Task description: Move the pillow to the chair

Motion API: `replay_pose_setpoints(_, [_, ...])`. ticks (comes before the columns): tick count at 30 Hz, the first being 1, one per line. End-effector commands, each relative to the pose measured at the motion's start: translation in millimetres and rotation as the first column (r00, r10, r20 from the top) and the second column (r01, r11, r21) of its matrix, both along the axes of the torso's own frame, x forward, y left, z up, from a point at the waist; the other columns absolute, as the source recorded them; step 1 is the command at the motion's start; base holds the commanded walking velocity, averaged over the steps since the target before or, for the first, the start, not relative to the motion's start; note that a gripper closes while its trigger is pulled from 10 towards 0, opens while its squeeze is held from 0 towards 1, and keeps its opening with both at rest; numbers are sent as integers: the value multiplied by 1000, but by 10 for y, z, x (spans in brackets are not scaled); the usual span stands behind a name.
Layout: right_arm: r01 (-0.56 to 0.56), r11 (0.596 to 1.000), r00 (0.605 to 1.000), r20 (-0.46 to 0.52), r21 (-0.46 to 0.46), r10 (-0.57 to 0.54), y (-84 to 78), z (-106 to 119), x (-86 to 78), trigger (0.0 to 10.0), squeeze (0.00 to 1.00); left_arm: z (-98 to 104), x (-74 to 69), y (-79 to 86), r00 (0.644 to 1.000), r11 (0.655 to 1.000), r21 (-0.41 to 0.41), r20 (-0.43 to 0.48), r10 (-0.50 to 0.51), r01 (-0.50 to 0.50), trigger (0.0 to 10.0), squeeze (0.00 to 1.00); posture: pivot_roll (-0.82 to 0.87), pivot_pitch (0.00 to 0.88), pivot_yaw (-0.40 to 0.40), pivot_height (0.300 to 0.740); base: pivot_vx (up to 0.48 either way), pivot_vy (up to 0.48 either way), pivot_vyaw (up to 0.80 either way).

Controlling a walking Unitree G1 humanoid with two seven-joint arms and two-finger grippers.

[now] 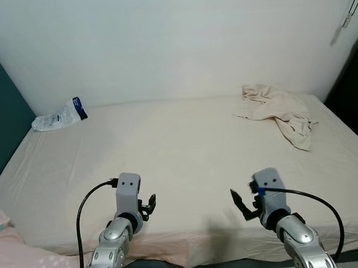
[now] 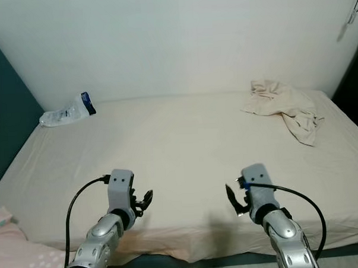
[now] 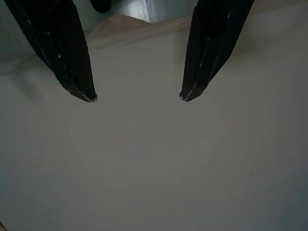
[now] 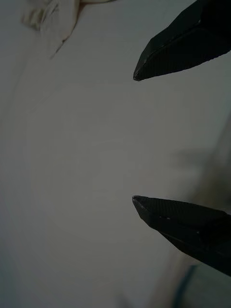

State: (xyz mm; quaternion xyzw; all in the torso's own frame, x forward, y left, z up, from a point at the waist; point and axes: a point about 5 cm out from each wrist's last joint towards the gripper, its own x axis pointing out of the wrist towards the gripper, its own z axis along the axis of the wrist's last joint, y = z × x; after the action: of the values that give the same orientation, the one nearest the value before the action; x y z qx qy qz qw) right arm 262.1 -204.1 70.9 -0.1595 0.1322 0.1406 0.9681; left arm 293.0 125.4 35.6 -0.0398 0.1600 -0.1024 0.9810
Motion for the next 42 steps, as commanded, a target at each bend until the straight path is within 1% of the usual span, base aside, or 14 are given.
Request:
replay_pose_setpoints(1, [-53, 998, 998, -28, -16, 53, 87, 14, -47, 10000, 0, -48, -25, -4, 1000, 1000, 2, -16, 7, -7, 10000, 0, -131, 72, 20, 740, 0, 0, 0])
replay_pose_setpoints(6, [-94, 996, 995, -39, 7, 94, 134, 56, -91, 10000, 0, -48, -33, -17, 1000, 1000, -1, -15, 7, -7, 10000, 0, -138, 82, 14, 740, 0, 0, 0])
replay_pose_setpoints(7, [-108, 994, 993, -39, 13, 109, 163, 78, -114, 9529, 0, -45, -36, -27, 1000, 1000, -5, -13, 6, -6, 10000, 0, -139, 87, 11, 740, 0, 0, 0])
replay_pose_setpoints(16, [-129, 991, 991, -25, 21, 130, 251, 108, -72, 10000, 0, -53, -47, 3, 1000, 1000, -9, -10, 22, -22, 10000, 0, -122, 76, -8, 740, 0, 0, 0])
replay_pose_setpoints(18, [-145, 989, 989, -36, 11, 145, 280, 118, -43, 8588, 0, -50, -47, 8, 999, 999, -15, -8, 33, -33, 10000, 0, -121, 80, -13, 740, 0, 0, 0])
replay_pose_setpoints(20, [-148, 989, 988, -40, 7, 148, 281, 121, -38, 8588, 0, -48, -47, 7, 999, 999, -20, -8, 37, -38, 10000, 0, -123, 80, -14, 740, 0, 0, 0])
replay_pose_setpoints(24, [-164, 986, 985, -57, -5, 163, 303, 143, -59, 9647, 0, -42, -46, -11, 999, 999, -14, -2, 34, -34, 10000, 0, -124, 70, -22, 740, 0, 0, 0])
replay_pose_setpoints(25, [-169, 986, 984, -60, 2, 169, 311, 148, -57, 8353, 0, -40, -47, -14, 999, 999, -15, -2, 32, -33, 10000, 0, -124, 76, -25, 740, 0, 0, 0])
replay_pose_setpoints(26, [-172, 985, 983, -61, 7, 172, 315, 148, -55, 8353, 0, -41, -48, -15, 999, 999, -16, -3, 32, -32, 10000, 0, -125, 79, -25, 740, 0, 0, 0])
replay_pose_setpoints(27, [-178, 984, 982, -58, 17, 179, 329, 161, -50, 6902, 0, -40, -50, -14, 1000, 999, -17, -3, 31, -31, 10000, 0, -128, 79, -16, 740, 0, 0, 0])
replay_pose_setpoints(31, [-189, 981, 980, -54, 31, 191, 359, 188, -48, 7569, 0, -41, -57, -8, 999, 999, -15, -3, 32, -32, 10000, 0, -126, 79, -18, 740, 0, 0, 0])
replay_pose_setpoints(32, [-189, 982, 980, -58, 23, 190, 360, 177, -51, 9608, 0, -46, -62, -17, 1000, 999, -16, -6, 28, -28, 10000, 0, -133, 90, -14, 740, 0, 0, 0])
replay_pose_setpoints(33, [-186, 982, 980, -73, 13, 187, 363, 153, -51, 10000, 0, -41, -55, -47, 1000, 1000, -22, -8, 14, -14, 10000, 0, -139, 84, -5, 740, 0, 0, 0])
replay_pose_setpoints(42, [-186, 977, 971, -171, -107, 166, 366, -102, -60, 10000, 0, -63, -71, -81, 999, 999, -9, -20, -33, 33, 10000, 0, -142, 91, 24, 740, 0, 0, 0])
